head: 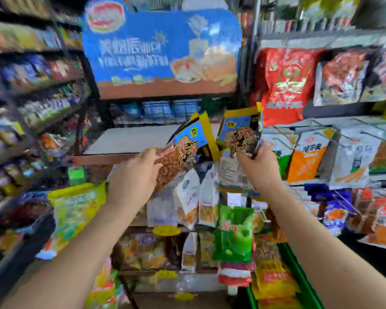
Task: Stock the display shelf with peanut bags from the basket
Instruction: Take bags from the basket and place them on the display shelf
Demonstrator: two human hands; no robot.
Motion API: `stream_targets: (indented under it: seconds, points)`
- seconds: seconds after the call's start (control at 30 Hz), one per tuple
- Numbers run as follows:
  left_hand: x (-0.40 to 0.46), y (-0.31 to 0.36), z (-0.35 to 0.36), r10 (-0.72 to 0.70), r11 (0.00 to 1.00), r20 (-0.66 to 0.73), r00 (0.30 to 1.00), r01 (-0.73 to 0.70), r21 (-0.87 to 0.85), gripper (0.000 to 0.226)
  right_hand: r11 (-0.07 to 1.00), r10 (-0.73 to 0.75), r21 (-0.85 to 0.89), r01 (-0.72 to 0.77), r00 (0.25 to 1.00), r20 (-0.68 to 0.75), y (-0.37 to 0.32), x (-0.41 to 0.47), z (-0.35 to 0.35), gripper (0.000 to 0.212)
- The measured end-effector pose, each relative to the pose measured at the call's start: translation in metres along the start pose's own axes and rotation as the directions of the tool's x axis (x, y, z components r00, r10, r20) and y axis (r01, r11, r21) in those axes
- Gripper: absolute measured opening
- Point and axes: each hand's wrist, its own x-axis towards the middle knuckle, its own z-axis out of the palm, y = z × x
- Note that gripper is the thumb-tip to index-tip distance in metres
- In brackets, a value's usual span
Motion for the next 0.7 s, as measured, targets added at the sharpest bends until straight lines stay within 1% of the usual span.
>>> stream_targets:
  seconds: [0.07,0.17,0.27,0.33,0.37,0.43,0.47,0.5,0.53,0.57,0.6,0.63,0.67,0.7]
  points:
    - [0.016,-0.041,-0.005,0.012,0.995,-0.049,0.999,-0.007,0.103,0.028,0.999,-0.041,0.029,0.042,0.999,-0.019,-0.035,0.016,0.034,0.025]
    - [0.047,-0.090,-0.003,0.039,0.971,-0.045,0.998,-0.027,0.236,0.029,0.996,-0.088,0.024,0.090,0.995,-0.051,-0.075,0.043,0.076,0.024]
    - [0.077,-0.130,0.016,0.078,0.960,-0.082,0.994,-0.053,0.275,0.024,0.990,-0.138,-0.037,0.135,0.988,-0.073,-0.103,0.072,0.107,0.018]
    - [0.094,-0.150,0.033,0.134,0.948,-0.140,0.981,-0.086,0.308,0.017,0.982,-0.178,-0.078,0.173,0.981,-0.070,-0.116,0.094,0.128,0.021]
    - [0.103,-0.158,0.042,0.151,0.939,-0.146,0.978,-0.095,0.332,0.020,0.976,-0.199,-0.104,0.192,0.978,-0.060,-0.121,0.105,0.138,0.025]
    - [0.116,-0.172,0.067,0.161,0.913,-0.103,0.982,-0.109,0.394,0.025,0.965,-0.220,-0.154,0.212,0.975,-0.041,-0.125,0.128,0.160,0.025]
    - [0.121,-0.179,0.084,0.160,0.899,-0.067,0.985,-0.117,0.423,0.021,0.961,-0.228,-0.170,0.218,0.973,-0.037,-0.126,0.139,0.171,0.024]
    - [0.125,-0.186,0.102,0.153,0.887,-0.005,0.988,-0.136,0.442,0.014,0.956,-0.234,-0.192,0.224,0.972,-0.035,-0.126,0.148,0.183,0.022]
    - [0.129,-0.193,0.122,0.141,0.889,0.062,0.988,-0.154,0.431,0.016,0.944,-0.240,-0.238,0.228,0.971,-0.021,-0.123,0.156,0.196,0.022]
    - [0.131,-0.198,0.141,0.136,0.897,0.143,0.980,-0.183,0.402,0.025,0.912,-0.249,-0.328,0.246,0.968,0.034,-0.117,0.164,0.211,0.021]
    - [0.131,-0.202,0.154,0.125,0.909,0.215,0.969,-0.199,0.366,0.032,0.846,-0.258,-0.448,0.288,0.958,0.128,-0.109,0.170,0.226,0.021]
    - [0.131,-0.205,0.166,0.102,0.930,0.266,0.958,-0.188,0.317,0.035,0.754,-0.252,-0.556,0.349,0.936,0.246,-0.102,0.176,0.242,0.023]
    - [0.130,-0.208,0.174,0.059,0.956,0.328,0.943,-0.147,0.252,0.036,0.667,-0.222,-0.619,0.415,0.903,0.367,-0.095,0.180,0.254,0.027]
    - [0.129,-0.212,0.181,-0.002,0.977,0.382,0.924,-0.080,0.199,0.037,0.613,-0.166,-0.629,0.478,0.856,0.489,-0.092,0.184,0.263,0.035]
